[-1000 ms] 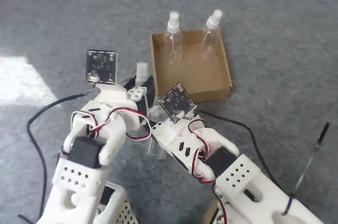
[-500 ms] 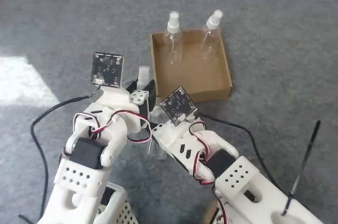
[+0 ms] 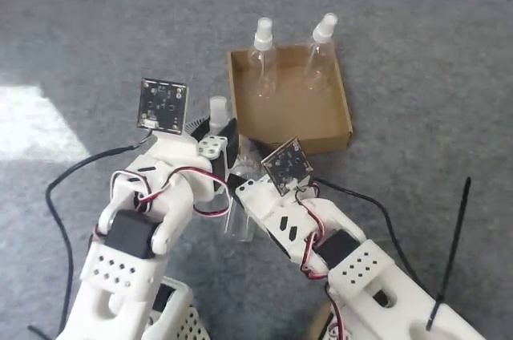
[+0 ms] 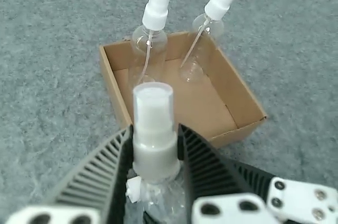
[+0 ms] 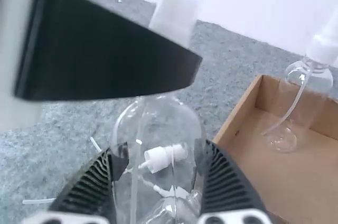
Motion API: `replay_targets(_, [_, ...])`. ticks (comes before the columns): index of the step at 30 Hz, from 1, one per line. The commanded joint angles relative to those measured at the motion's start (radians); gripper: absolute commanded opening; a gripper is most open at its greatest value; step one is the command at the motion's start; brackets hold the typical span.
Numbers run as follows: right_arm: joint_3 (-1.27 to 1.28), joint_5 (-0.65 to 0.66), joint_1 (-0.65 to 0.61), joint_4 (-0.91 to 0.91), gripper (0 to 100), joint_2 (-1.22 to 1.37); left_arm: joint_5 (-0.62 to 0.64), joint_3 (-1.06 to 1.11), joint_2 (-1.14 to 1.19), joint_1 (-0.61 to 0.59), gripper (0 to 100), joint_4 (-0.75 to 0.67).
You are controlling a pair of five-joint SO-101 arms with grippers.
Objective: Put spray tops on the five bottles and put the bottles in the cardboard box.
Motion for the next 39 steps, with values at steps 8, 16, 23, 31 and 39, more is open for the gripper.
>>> replay_targets(8, [-0.040, -0.009, 0.071, -0.061, 0.6, -0.031, -0.052, -0.096, 0.012, -0.135, 23, 0.005])
replay_targets(16, [-0.040, -0.009, 0.074, -0.062, 0.6, -0.030, -0.054, -0.119, 0.012, -0.150, 27, 0.009])
replay_targets(23, [-0.043, -0.009, 0.079, -0.062, 0.6, -0.030, -0.055, -0.119, 0.012, -0.146, 27, 0.029])
replay_targets(31, [-0.098, -0.009, 0.168, -0.056, 0.6, -0.030, -0.071, -0.056, -0.169, -0.150, 26, 0.094])
replay_targets(39, [-0.407, -0.014, 0.225, 0.242, 0.6, -0.028, -0.176, 0.114, -0.413, -0.141, 26, 0.051])
